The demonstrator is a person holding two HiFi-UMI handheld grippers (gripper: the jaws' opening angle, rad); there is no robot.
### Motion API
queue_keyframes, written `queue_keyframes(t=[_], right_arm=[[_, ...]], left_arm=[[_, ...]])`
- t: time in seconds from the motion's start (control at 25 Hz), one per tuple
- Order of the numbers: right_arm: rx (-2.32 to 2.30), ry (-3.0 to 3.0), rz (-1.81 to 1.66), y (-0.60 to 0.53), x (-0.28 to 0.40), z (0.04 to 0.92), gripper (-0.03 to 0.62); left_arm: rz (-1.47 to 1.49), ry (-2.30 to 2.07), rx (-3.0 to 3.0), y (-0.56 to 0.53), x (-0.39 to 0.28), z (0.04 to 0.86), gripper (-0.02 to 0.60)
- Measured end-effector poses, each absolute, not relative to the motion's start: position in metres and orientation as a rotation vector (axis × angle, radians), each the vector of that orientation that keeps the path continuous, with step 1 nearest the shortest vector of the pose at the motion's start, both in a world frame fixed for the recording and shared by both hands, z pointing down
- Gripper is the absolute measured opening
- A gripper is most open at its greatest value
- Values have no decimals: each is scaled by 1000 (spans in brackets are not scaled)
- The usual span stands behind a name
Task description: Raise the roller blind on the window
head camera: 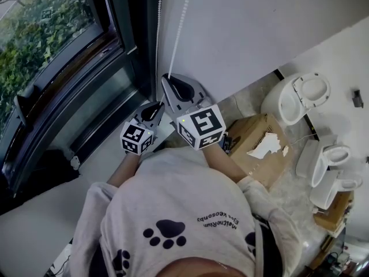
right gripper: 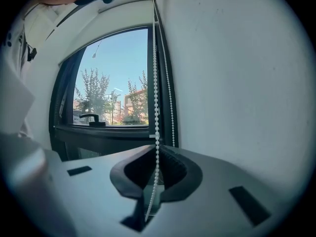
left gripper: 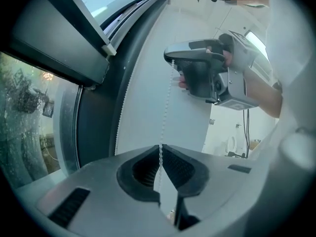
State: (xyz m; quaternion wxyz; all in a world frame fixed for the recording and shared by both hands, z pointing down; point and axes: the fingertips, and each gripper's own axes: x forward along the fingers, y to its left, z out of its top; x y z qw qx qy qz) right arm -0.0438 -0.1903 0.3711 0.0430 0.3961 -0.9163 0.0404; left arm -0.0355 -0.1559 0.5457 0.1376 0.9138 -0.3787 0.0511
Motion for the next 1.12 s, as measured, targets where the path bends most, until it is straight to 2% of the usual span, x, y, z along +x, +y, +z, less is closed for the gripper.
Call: queue_keyframes(t=[0.08, 0.16, 0.72, 1.12], right_arm=[[1216, -2803, 124, -192, -43, 371, 20], [1220, -2803, 124, -192, -42, 371, 21], [1204, -2831, 109, -181, -46, 372, 21], [1209, -2827, 101, -176, -49, 372, 21]], left_arm=[[143, -1076, 2653, -155, -35, 542, 33], [103, -1059, 2653, -154, -36, 532, 124], [-74, -1065, 2810, -158, -71, 368, 124], [-133, -946, 2989, -163, -47, 263, 123]])
